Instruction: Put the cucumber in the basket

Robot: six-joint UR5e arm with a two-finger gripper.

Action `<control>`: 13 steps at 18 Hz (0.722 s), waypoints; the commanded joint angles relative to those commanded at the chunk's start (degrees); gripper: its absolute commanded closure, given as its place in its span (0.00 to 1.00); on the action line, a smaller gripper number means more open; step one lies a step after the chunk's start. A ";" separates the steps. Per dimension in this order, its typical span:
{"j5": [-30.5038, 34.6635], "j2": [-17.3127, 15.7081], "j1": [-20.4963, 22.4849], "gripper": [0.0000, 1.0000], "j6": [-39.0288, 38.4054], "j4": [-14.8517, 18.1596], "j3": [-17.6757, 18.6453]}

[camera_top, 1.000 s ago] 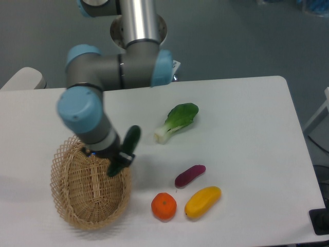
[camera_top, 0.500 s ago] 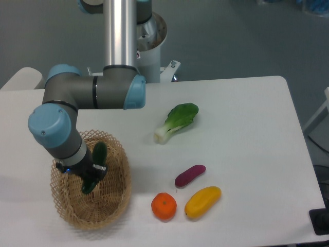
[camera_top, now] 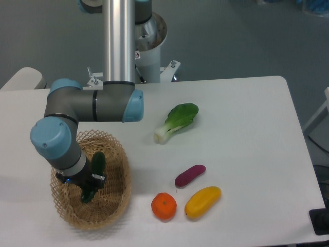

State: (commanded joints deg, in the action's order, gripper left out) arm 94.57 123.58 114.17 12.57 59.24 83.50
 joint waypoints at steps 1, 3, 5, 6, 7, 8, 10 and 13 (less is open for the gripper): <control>0.09 0.00 0.09 0.17 0.09 0.09 -0.53; 0.17 -0.09 0.09 0.00 0.26 0.00 -1.23; 0.09 -0.35 0.26 0.00 1.22 -0.26 -1.76; 0.09 -0.27 0.35 0.00 2.45 -0.96 -2.46; 0.17 -0.26 0.53 0.00 3.16 -1.58 -3.07; 0.26 -0.35 1.14 0.00 3.25 -1.76 -3.60; 0.18 -0.70 3.07 0.00 3.43 -1.85 -4.65; -0.26 -2.46 6.75 0.00 7.01 -2.11 -6.15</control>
State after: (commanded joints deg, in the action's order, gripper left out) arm 94.31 121.12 120.92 19.57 57.13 77.35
